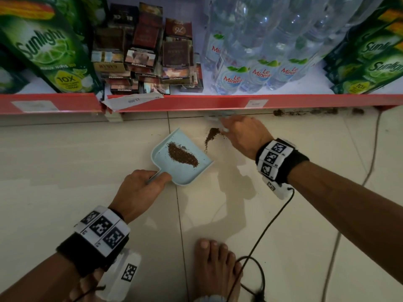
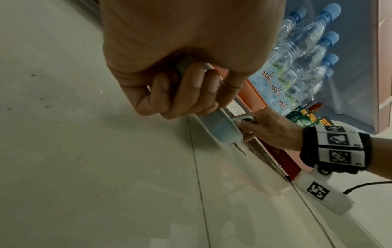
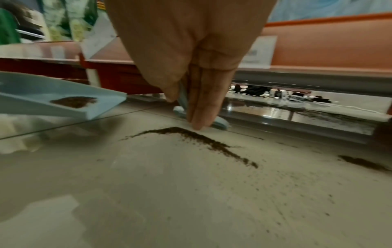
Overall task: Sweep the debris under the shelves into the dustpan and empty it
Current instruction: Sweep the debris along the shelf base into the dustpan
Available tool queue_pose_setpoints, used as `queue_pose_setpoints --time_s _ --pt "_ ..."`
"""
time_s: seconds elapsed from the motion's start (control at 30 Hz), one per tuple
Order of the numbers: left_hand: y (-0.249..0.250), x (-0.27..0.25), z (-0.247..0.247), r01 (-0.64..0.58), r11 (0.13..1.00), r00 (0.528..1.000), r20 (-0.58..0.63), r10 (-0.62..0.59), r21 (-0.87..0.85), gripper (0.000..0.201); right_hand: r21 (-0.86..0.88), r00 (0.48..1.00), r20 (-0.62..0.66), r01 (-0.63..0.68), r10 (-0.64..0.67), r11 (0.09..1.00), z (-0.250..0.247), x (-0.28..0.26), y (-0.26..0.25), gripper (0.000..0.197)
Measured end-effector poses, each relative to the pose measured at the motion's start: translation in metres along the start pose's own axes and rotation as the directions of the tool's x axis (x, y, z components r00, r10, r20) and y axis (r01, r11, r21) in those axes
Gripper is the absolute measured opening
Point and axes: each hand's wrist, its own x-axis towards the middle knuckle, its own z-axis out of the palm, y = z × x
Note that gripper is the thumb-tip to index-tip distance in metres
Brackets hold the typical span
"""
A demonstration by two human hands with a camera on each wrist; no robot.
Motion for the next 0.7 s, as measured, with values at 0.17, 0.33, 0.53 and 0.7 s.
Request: queue_pose_setpoints --time_s 0.17,0.33,0.53,0.7 --pt "-0.006 -0.005 -0.005 0.033 0.999 0.999 -0.008 -0.033 -0.008 0.044 0.091 0.981 0.08 0.17 -0.178 0.981 -0.009 -0.024 -0.008 0.043" --pt "-0.009 -0.007 -0.006 0.043 0.999 0.999 -0.014 -0.044 -0.023 0.042 -0.208 0.987 -0.154 0.008 -0.04 0.978 -0.023 -0.025 0.008 0.035" --pt "-0.005 -0.006 -0.004 0.019 1.0 1.0 0.008 -0.019 -0.016 0.041 -0.145 0.986 -0.083 -0.156 0.145 0.977 -0.006 0.004 -0.011 0.027" --pt "-0.009 -0.008 -0.009 0.036 0.999 0.999 -0.01 -0.036 -0.024 0.041 0.084 0.992 0.05 0.109 -0.113 0.991 -0.004 -0.001 -0.022 0.029"
